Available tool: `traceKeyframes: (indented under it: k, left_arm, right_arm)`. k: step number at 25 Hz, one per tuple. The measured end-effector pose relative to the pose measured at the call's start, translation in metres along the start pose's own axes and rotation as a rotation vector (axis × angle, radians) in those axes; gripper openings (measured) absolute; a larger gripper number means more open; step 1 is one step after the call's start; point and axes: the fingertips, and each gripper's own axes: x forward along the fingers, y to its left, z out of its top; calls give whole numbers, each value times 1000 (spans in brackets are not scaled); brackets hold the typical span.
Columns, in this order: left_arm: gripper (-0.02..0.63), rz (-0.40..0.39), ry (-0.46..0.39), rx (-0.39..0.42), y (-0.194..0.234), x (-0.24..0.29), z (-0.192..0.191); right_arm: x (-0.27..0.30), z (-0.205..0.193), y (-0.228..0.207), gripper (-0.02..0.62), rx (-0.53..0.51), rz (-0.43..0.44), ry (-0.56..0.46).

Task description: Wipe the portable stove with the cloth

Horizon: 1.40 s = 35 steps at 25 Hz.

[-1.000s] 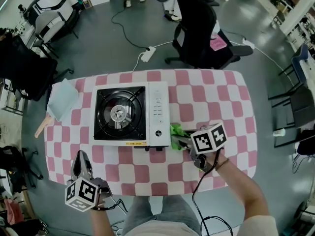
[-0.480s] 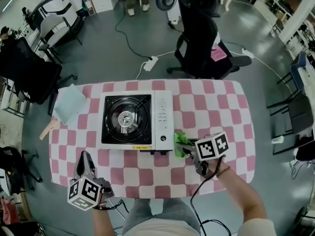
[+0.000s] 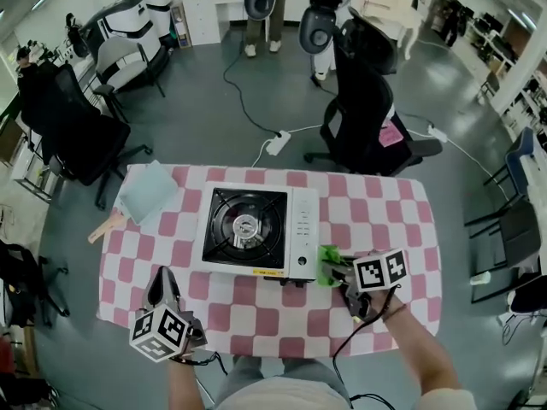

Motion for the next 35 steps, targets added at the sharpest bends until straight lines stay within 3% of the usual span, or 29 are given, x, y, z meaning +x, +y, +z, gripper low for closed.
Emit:
traceKeyframes:
  k: [10,22,29,35]
  left_arm:
    - [0,61,-39,-41,38,-1,13]
    - [0,122,-22,-26,74,5,7]
    - [0,174,-34,-71,97,9,4]
    - [0,196,-56,-86,105,13,10]
  right_arm:
    - [9,46,27,86,-204,-21,40]
    - [44,121,6,87,-839,-343,206]
    - [79,144,-13,87,-1061,-441,330]
    - [91,156,-29,86,-1123,-486,403]
